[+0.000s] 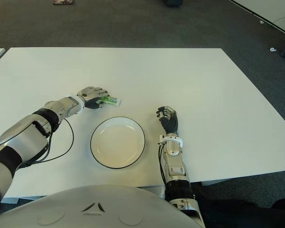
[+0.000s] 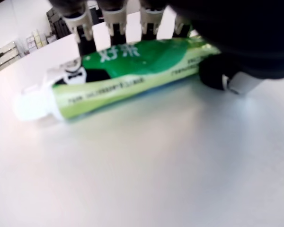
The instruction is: Put the toothpaste on the table into the plate.
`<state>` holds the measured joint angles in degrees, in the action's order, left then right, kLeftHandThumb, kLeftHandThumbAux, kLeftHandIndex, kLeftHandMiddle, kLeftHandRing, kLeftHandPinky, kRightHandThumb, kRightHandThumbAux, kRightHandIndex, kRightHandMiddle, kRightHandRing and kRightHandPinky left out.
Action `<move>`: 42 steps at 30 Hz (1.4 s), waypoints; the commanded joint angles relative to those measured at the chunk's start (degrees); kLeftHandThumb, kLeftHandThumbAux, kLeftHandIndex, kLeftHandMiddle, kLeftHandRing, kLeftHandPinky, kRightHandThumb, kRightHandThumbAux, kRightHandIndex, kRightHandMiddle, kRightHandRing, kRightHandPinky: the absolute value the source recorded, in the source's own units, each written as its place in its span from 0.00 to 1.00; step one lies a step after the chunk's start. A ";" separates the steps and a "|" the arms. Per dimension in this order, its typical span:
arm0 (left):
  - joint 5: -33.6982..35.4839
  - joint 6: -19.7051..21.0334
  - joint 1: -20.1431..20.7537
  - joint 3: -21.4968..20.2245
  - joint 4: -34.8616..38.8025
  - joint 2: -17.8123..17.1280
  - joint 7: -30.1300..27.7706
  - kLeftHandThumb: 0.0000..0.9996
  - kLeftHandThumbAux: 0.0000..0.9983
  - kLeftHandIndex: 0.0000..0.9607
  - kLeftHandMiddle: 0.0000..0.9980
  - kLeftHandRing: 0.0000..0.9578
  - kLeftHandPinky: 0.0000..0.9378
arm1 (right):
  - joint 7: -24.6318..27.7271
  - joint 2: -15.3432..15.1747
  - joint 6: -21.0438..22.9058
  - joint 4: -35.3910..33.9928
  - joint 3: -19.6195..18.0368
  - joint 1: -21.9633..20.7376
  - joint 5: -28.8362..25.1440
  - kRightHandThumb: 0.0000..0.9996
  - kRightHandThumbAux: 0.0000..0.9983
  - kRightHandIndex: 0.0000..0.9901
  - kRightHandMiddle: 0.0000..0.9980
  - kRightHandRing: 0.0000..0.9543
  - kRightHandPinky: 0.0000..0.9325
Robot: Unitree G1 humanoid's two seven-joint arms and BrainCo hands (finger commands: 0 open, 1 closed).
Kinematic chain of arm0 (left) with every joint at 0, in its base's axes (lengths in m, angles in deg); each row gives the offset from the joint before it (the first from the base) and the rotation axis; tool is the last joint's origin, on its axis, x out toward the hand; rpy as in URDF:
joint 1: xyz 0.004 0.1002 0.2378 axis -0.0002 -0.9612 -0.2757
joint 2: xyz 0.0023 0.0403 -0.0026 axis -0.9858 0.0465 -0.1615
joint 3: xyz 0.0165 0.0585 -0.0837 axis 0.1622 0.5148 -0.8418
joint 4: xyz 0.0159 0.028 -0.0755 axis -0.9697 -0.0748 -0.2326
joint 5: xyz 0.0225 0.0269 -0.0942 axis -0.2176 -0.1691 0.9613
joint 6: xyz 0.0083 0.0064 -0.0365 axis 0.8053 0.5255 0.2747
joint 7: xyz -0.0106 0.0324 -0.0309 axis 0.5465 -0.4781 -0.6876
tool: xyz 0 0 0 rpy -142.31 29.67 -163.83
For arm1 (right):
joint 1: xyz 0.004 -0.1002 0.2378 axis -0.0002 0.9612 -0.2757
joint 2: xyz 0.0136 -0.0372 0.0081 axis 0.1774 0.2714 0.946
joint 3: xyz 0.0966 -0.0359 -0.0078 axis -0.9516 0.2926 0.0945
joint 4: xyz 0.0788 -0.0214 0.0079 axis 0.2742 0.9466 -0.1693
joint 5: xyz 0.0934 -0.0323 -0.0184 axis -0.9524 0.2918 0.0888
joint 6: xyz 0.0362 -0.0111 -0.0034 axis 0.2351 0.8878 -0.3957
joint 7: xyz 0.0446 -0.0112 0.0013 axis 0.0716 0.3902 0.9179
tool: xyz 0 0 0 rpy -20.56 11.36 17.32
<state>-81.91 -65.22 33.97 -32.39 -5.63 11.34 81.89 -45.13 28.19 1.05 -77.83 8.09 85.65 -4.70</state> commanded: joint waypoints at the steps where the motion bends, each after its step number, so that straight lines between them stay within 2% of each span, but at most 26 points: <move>1: -0.87 0.42 -4.54 1.22 -2.54 0.45 -5.59 0.62 0.33 0.08 0.15 0.16 0.26 | 0.22 0.12 1.34 -0.01 -0.23 0.09 -0.05 0.71 0.73 0.43 0.51 0.52 0.55; 2: -0.74 0.44 -4.54 1.19 -2.53 0.46 -5.68 0.64 0.33 0.17 0.22 0.23 0.32 | 0.21 0.14 1.34 -0.05 -0.23 0.09 -0.06 0.71 0.73 0.43 0.51 0.53 0.55; 8: 0.98 0.03 -4.78 -0.14 -2.36 0.17 -6.11 0.71 0.33 0.39 0.43 0.45 0.50 | 0.38 0.15 1.08 0.09 -0.30 0.02 -0.28 0.71 0.73 0.43 0.52 0.53 0.55; 12: 2.75 -0.81 -4.48 -1.61 -1.70 -0.38 -7.44 0.72 0.33 0.44 0.49 0.51 0.54 | 0.25 0.20 0.96 0.18 -0.38 0.03 -0.24 0.71 0.73 0.43 0.52 0.53 0.55; 17: 5.10 0.31 -4.91 -3.65 -1.79 0.19 -8.95 0.73 0.40 0.51 0.59 0.61 0.64 | -0.03 0.28 1.00 0.27 -0.44 0.01 -0.03 0.71 0.73 0.43 0.51 0.53 0.55; 20: 6.55 1.17 -5.42 -5.06 -1.50 0.44 -8.37 0.73 0.59 0.47 0.65 0.67 0.70 | -0.19 0.27 1.25 0.16 -0.43 0.07 0.15 0.71 0.73 0.43 0.52 0.53 0.55; 23: 7.70 1.47 -6.06 -6.35 -1.14 0.56 -6.87 0.72 0.66 0.46 0.70 0.73 0.77 | -0.30 0.29 1.43 0.08 -0.42 0.10 0.21 0.71 0.73 0.43 0.52 0.53 0.55; 30: 8.92 1.26 -6.77 -8.06 -0.44 0.55 -5.97 0.72 0.70 0.46 0.76 0.81 0.86 | -0.45 0.34 1.31 0.16 -0.41 0.06 0.21 0.71 0.73 0.43 0.52 0.53 0.55; 42: 7.71 1.51 -6.46 -7.35 -0.19 0.35 -6.45 0.71 0.71 0.46 0.80 0.85 0.88 | -0.79 0.50 1.30 0.36 -0.37 -0.12 0.31 0.71 0.73 0.43 0.52 0.53 0.55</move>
<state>-72.86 -64.73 31.41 -40.97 -3.78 11.85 78.52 -45.79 28.41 1.35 -78.09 7.77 85.65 -4.68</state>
